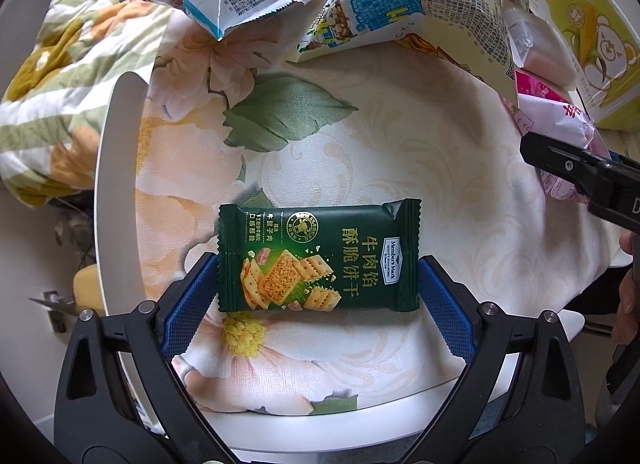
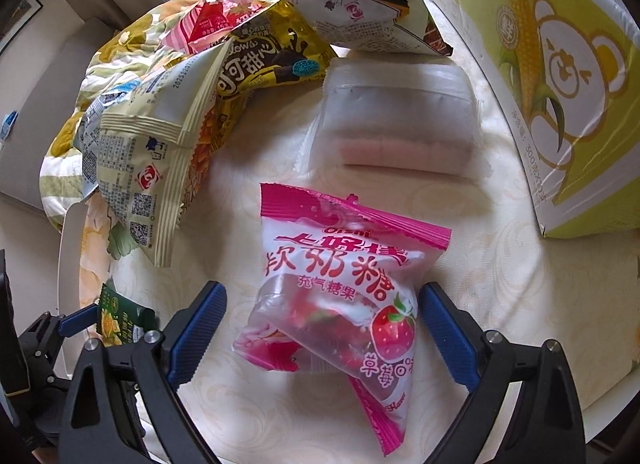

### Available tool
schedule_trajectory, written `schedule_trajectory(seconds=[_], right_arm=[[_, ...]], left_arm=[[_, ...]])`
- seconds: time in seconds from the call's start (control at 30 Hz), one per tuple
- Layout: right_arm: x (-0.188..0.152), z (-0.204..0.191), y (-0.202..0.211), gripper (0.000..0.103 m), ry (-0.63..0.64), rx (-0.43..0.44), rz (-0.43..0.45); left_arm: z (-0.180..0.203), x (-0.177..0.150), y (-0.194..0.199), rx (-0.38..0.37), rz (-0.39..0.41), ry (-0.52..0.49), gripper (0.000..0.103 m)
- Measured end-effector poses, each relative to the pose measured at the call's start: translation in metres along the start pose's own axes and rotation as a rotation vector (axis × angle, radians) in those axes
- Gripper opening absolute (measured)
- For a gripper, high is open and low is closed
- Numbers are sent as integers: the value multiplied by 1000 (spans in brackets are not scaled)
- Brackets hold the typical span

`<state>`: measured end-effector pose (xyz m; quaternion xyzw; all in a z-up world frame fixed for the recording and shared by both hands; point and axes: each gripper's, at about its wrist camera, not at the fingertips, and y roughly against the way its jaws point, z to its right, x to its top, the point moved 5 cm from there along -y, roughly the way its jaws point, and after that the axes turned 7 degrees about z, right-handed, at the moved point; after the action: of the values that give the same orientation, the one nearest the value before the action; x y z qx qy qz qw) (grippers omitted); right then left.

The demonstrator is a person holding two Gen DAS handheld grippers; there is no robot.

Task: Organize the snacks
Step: 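Lower the left tool onto the green cracker pack while the right tool approaches the pink candy bag, then carry the green cracker pack and pink candy bag into the box and release both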

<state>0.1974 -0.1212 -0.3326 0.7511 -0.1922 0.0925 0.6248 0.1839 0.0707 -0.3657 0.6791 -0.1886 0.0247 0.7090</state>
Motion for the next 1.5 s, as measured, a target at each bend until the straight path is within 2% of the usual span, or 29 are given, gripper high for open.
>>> schedule_trajectory(seconds=[0.07,0.2,0.27,0.33,0.37,0.53,0.77,0.93,1.1,1.3,1.5], right_arm=[[-1,-2,-2,96,36,-21,4],[-2,-4,-3,96,64,-38,16],[-1,-7,-3,91,77,-46,22],[-2,-13,0,70,103,-67,36],[0,-16,-1,67,115,-66,42],[2,-11,6,54,94,-37,63],[-2,-4,15,49,61,-2,71],[-6,1,24,49,47,5,83],[-1,-2,42,49,34,15,114],[10,1,92,47,20,19,200],[32,16,154,46,-14,6,313]], left_arm=[[-3,0,4,1,5,9,84],[-3,-2,6,0,11,0,83],[-3,-2,8,0,16,7,79],[-6,-1,10,-1,27,14,76],[-6,-1,11,-8,31,14,70],[-2,0,18,-8,49,8,62],[-6,-2,29,-60,69,58,61],[-4,1,47,-71,94,49,61],[6,12,80,-89,156,19,61],[25,41,129,-129,256,-31,61],[61,79,175,-175,363,-91,61]])
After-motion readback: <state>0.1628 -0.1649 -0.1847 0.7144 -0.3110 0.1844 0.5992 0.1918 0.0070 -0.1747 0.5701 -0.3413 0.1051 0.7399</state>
